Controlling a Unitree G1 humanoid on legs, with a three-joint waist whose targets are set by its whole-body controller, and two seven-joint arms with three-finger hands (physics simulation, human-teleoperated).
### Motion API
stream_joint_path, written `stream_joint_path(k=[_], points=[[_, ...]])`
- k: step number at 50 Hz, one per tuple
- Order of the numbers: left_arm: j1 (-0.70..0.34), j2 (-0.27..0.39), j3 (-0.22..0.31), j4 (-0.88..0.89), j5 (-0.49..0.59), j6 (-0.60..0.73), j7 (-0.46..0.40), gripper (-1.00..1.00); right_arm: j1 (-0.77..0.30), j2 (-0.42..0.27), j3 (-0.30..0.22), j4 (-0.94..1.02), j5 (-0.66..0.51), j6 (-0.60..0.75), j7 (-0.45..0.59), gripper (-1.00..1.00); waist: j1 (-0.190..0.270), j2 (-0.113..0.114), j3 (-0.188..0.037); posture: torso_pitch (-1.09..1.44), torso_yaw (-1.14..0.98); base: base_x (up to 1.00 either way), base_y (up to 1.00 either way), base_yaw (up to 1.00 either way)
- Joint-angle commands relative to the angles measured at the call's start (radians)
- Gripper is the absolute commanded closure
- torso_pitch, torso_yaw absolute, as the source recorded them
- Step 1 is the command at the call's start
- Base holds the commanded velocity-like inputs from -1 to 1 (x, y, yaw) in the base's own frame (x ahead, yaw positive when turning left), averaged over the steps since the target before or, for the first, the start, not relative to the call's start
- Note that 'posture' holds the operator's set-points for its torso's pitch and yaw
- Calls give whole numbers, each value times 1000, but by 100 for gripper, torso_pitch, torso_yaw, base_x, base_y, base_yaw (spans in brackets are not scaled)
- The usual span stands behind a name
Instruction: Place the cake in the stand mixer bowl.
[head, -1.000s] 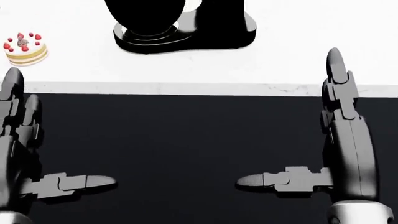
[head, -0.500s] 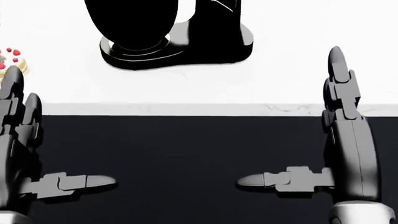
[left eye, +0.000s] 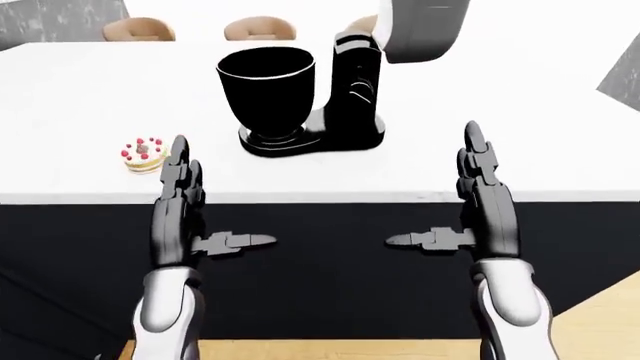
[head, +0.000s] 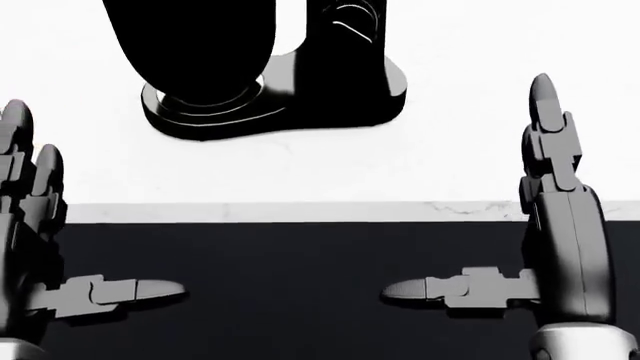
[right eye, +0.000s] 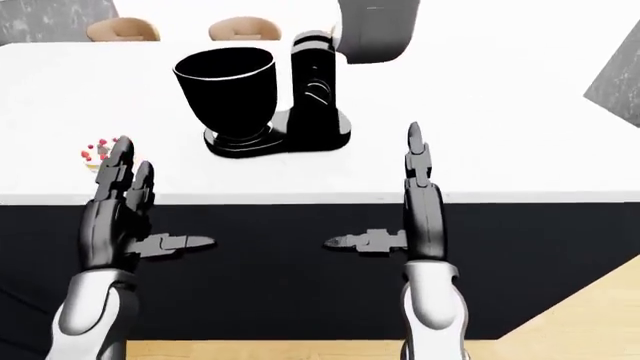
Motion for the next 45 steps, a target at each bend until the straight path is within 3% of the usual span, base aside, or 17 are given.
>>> stream_joint_path(k=[1,5,7,8,9,11,17,21,22,24,30,32,33,39,40,44,45], points=[[-20,9,17,-45,4,-39,9,-100,-25,1,14,-47,1,-35,0,-100,6,3,-16,0,0,14,0,0],[-19,8,16,-46,5,-40,9,-100,-26,1,13,-48,1,-34,0,-100,3,47,-1,0,0,13,0,0],[-18,8,16,-46,6,-41,9,-100,-26,1,14,-49,1,-35,1,-100,-2,91,-7,0,0,14,0,0],[-19,8,16,-46,5,-41,9,-100,-25,1,14,-50,1,-35,1,-100,-1,128,-21,0,0,13,0,0],[-26,11,20,-56,2,-24,9,-100,-25,1,14,-49,0,-35,0,-100,11,92,-16,0,0,13,0,0],[-19,9,18,-47,4,-40,9,-100,-25,1,14,-50,0,-35,1,-100,11,98,-9,0,0,13,0,0],[-16,8,18,-46,4,-44,9,-100,-28,1,15,-48,0,-35,2,-100,17,44,-9,0,0,13,0,0],[-15,8,21,-50,2,-43,8,-100,-27,1,15,-45,0,-38,2,-100,15,-42,-20,0,0,13,0,0],[-15,9,22,-51,2,-43,8,-100,-27,1,15,-45,0,-38,2,-100,5,-1,-17,0,0,13,0,0],[-13,8,23,-49,1,-46,8,-100,-27,1,16,-43,0,-40,1,-100,5,-15,-15,0,0,13,0,0],[-11,8,26,-52,-1,-46,9,-100,-28,2,18,-38,-1,-43,0,-100,3,42,-3,0,0,13,0,0],[-13,10,28,-58,-2,-38,9,-100,-27,2,18,-38,-2,-43,-1,-100,-2,84,-5,0,0,13,0,0],[-11,9,28,-54,-1,-45,9,-100,-27,3,19,-37,-1,-45,-1,-100,-2,120,-18,0,0,12,0,0],[-12,10,30,-47,-2,-49,9,-100,-27,3,19,-36,-2,-47,-2,-100,11,80,-14,0,0,13,0,0],[-13,10,30,-50,-3,-47,9,-100,-26,3,18,-37,0,-50,-2,-100,12,65,2,0,0,0,0,0],[-16,16,45,-76,-13,-22,7,-100,-26,3,17,-37,2,-48,-3,-100,26,1,-14,0,0,0,0,0],[-19,20,58,-90,-21,-8,8,-100,-25,4,19,-36,2,-50,-4,-100,36,-3,-22,0,0,0,0,0]])
